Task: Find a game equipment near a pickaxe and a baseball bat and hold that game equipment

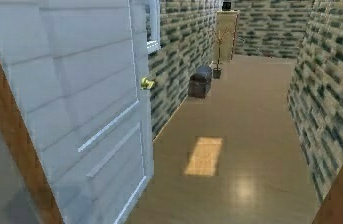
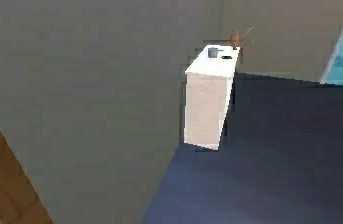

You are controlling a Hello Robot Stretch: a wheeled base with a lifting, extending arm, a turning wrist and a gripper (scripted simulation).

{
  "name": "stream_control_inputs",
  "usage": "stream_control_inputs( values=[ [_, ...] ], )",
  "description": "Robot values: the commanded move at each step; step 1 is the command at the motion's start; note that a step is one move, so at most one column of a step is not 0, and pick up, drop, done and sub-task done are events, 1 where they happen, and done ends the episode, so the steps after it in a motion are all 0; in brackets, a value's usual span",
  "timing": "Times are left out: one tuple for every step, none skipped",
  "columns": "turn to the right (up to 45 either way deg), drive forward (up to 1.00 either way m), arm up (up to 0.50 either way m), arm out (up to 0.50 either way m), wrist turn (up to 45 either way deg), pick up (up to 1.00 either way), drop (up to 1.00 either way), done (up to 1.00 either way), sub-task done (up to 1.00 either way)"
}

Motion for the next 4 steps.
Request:
stream_control_inputs(
  values=[
    [0.0,0.65,0.00,0.00,0.0,0.00,0.00,0.00,0.00],
    [30.0,0.00,0.00,0.00,0.0,0.00,0.00,0.00,0.00],
    [0.0,1.00,0.00,0.00,0.0,0.00,0.00,0.00,0.00],
    [0.0,1.00,0.00,0.00,0.0,0.00,0.00,0.00,0.00]
  ],
)
